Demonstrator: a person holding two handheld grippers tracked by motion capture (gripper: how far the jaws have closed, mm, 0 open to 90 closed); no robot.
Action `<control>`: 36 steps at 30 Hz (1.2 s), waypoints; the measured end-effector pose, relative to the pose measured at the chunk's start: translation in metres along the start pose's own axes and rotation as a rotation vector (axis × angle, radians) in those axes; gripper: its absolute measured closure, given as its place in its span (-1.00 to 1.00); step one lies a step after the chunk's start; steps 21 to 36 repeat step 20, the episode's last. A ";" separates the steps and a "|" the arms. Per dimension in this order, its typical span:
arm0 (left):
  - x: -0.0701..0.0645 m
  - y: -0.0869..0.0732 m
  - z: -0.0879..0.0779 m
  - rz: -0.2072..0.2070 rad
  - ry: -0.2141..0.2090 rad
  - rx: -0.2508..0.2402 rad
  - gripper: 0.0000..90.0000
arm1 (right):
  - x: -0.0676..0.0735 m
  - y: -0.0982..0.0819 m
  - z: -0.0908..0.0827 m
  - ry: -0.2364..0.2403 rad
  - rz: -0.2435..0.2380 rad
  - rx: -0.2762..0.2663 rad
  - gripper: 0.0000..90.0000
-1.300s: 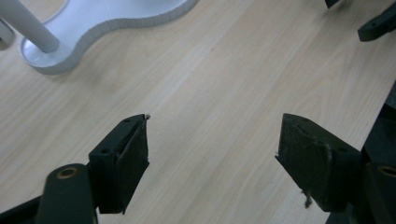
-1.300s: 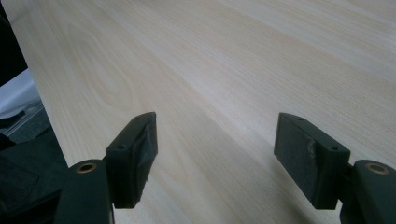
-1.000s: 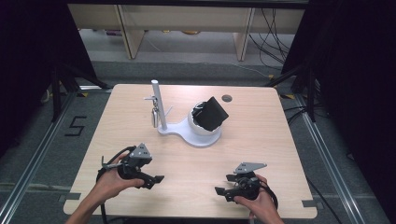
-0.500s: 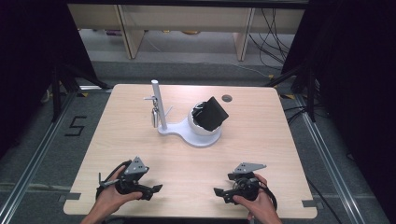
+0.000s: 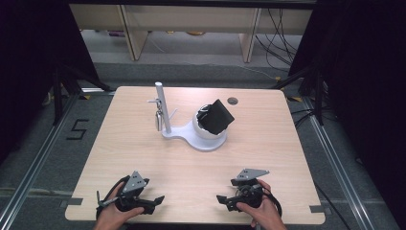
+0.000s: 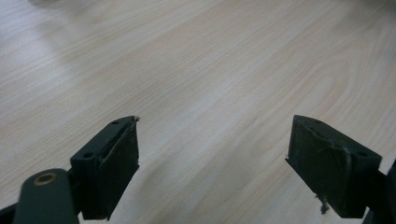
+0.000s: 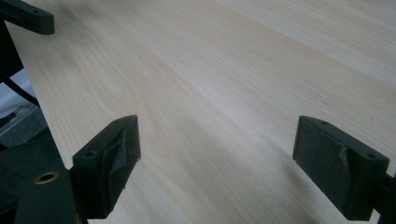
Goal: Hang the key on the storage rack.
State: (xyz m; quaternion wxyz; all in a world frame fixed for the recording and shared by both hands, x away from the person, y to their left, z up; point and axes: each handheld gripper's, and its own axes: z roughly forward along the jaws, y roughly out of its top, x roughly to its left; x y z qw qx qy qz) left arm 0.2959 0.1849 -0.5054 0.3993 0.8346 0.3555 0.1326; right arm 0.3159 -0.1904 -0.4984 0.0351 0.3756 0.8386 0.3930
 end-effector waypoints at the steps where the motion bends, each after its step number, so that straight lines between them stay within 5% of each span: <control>1: 0.000 0.000 0.000 0.011 0.002 0.007 -0.64 | 0.000 0.000 0.001 0.002 -0.008 -0.001 -0.64; 10: -0.001 -0.002 0.004 0.003 -0.027 0.048 -0.64 | 0.000 0.000 0.003 -0.004 -0.041 0.005 -0.64; 18: 0.002 -0.002 0.005 0.024 -0.004 0.074 -0.64 | 0.001 0.000 0.003 0.002 -0.048 0.007 -0.64; 36: 0.002 -0.003 0.005 0.015 0.002 0.073 -0.64 | 0.000 0.000 0.003 0.005 -0.055 0.007 -0.64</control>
